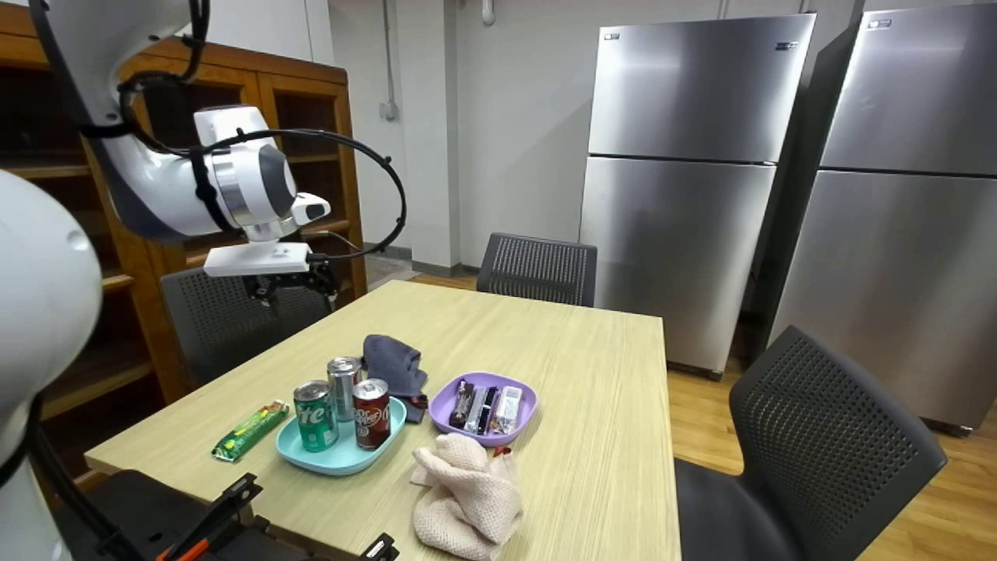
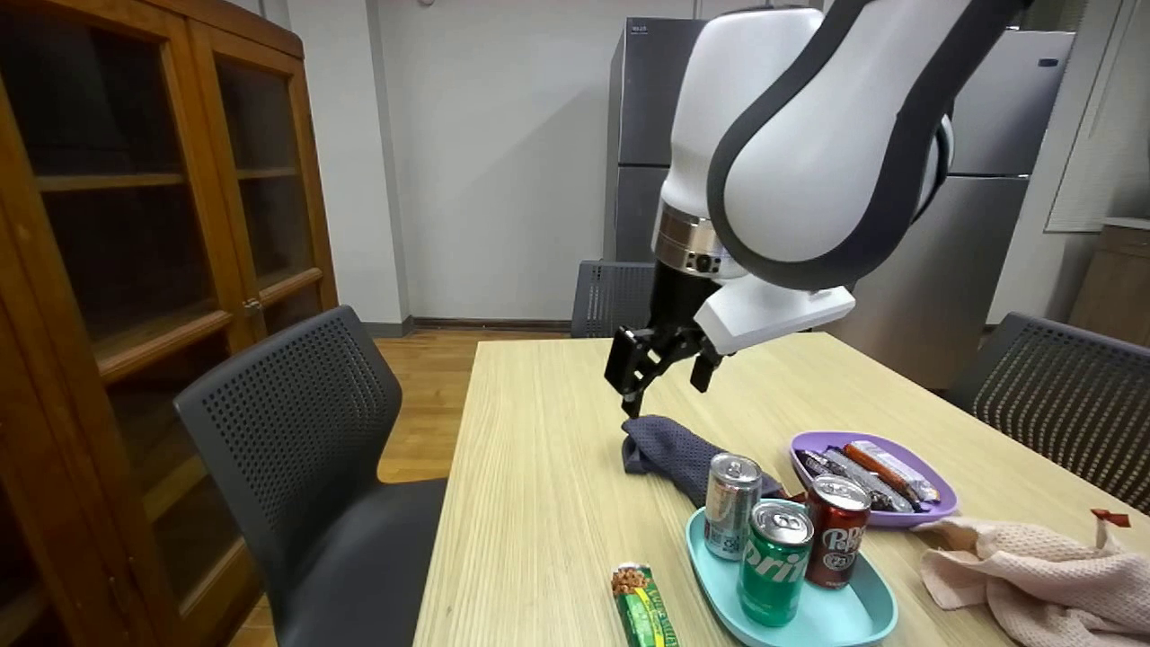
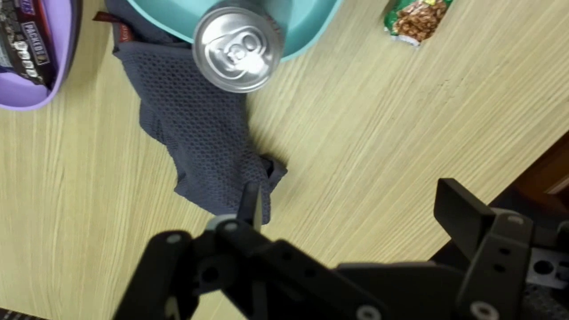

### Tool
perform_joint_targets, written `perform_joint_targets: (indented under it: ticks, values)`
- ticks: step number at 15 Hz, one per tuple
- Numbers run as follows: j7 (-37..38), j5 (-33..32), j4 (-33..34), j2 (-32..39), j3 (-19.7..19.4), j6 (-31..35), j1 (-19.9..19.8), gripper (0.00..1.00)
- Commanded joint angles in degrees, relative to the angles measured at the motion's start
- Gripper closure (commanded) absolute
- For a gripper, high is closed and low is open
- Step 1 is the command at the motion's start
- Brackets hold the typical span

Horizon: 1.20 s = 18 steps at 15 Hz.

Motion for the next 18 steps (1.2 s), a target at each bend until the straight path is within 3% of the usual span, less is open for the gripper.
perform_joint_targets:
  ticks: [1, 7, 13, 18]
  values:
    - [6.15, -0.57, 1.38, 1.07, 0.52, -2.98, 4.61, 0.00]
    - [10.11, 2.97, 3.27, 5.35, 1.85, -3.36, 9.07, 0.00]
    - [4.35, 16.19, 5.63, 12.93, 9.83, -0.53, 4.24, 0.00]
    - [4.35, 17.40, 7.86, 17.28, 8.42, -1.26, 4.91, 0.00]
